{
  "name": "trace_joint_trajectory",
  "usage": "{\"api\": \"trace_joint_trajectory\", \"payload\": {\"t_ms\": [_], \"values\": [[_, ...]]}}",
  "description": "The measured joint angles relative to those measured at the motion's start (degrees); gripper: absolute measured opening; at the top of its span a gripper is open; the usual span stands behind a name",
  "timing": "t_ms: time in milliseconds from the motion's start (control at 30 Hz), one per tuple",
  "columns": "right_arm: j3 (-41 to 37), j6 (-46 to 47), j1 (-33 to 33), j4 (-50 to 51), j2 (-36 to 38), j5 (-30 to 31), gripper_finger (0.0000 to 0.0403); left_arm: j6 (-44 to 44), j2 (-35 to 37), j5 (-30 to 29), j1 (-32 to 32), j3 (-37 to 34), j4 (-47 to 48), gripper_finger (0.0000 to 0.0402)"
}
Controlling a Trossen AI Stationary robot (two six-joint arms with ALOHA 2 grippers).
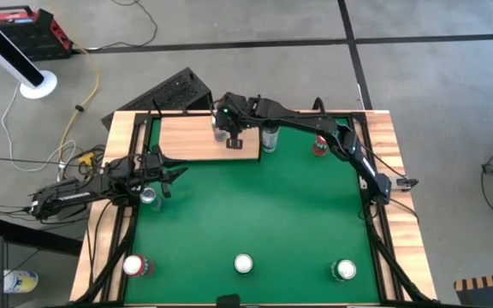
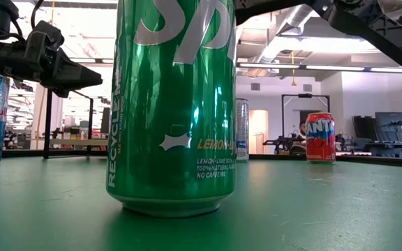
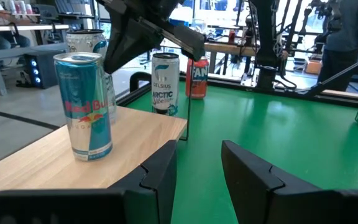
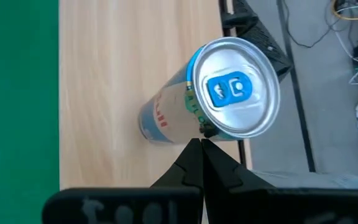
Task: Place canned beverage on shelf
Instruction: Put the right blue soda can on the shelf
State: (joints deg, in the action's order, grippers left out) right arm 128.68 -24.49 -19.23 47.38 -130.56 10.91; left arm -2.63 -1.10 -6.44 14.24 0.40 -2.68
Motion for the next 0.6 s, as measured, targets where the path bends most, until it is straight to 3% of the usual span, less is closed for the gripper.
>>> {"api": "trace_joint_trajectory", "payload": {"t_ms": [200,600], "values": [[0.0,0.4,1.8,3.8,0.0,0.1,0.0018,0.0,0.0,0.0,0.0,0.0,0.0,0.0112],[0.0,-1.5,3.0,-1.8,0.0,-0.3,0.0018,0.0,0.0,0.0,0.0,0.0,0.0,0.0112]]}}
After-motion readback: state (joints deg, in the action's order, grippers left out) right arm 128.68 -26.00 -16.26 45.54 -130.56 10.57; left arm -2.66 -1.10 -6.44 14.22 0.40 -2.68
